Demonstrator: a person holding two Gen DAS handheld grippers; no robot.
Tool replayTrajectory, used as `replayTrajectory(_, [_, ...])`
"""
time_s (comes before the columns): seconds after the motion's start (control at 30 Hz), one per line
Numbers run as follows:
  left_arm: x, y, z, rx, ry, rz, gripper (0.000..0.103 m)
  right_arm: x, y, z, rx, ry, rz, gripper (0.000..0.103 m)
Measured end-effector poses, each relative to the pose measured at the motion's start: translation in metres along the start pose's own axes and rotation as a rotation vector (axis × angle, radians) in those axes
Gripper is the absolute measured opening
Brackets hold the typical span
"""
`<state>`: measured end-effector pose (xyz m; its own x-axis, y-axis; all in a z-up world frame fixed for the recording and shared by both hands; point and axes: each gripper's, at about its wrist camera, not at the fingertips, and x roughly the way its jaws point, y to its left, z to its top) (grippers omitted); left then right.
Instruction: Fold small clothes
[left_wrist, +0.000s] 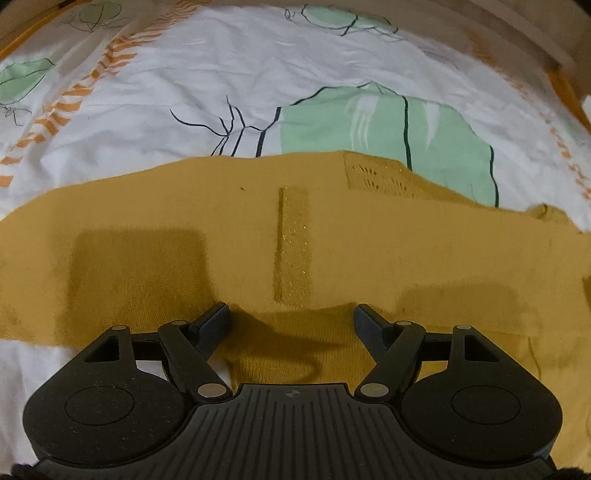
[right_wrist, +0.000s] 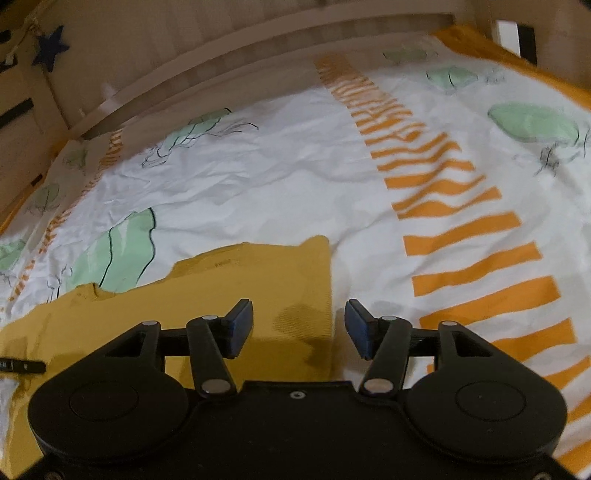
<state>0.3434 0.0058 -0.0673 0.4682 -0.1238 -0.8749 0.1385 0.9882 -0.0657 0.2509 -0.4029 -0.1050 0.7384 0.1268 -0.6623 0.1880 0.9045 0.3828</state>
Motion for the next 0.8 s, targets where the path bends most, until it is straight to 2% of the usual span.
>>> replayTrajectory(0.13, [0.000,-0.001,0.000,-0.005,0.001,0.009,0.073,0.015,-0.013,-0.002,0.057,0.016,0.036,0.062])
replayTrajectory(0.17, [-0.001,-0.001,0.000,-0.006,0.002,0.011,0.073,0.016,-0.014,-0.001,0.064,0.014,0.040,0.058])
replayTrajectory(0.23, [-0.001,-0.003,0.001,-0.010,0.003,0.014,0.073,0.017,-0.010,0.002,0.048,0.033,0.042,0.019])
replayTrajectory(0.27, [0.001,-0.004,0.002,-0.013,0.003,0.016,0.073,0.016,-0.007,0.003,0.023,0.035,0.030,0.012])
replayTrajectory(0.37, [0.001,-0.003,0.003,-0.017,0.002,0.016,0.073,0.009,0.009,0.004,-0.100,0.021,-0.076,0.010])
replayTrajectory(0.43, [0.001,-0.003,0.003,-0.021,0.002,0.015,0.073,0.008,0.010,0.005,-0.115,0.015,-0.112,0.010])
replayTrajectory(0.53, [0.001,-0.002,0.002,-0.017,0.002,0.013,0.073,0.014,0.008,0.000,-0.131,0.040,-0.113,0.017])
replayTrajectory(0.63, [0.000,0.001,0.002,-0.024,0.001,0.003,0.073,0.008,0.008,0.004,-0.109,0.019,-0.114,0.034])
replayTrajectory(0.7, [-0.001,0.004,0.003,-0.039,-0.002,-0.010,0.073,-0.001,0.010,0.008,-0.096,-0.010,-0.110,0.060])
replayTrajectory(0.8, [-0.003,0.007,0.002,-0.058,-0.007,-0.035,0.073,-0.013,0.017,0.010,-0.100,-0.029,-0.111,0.067])
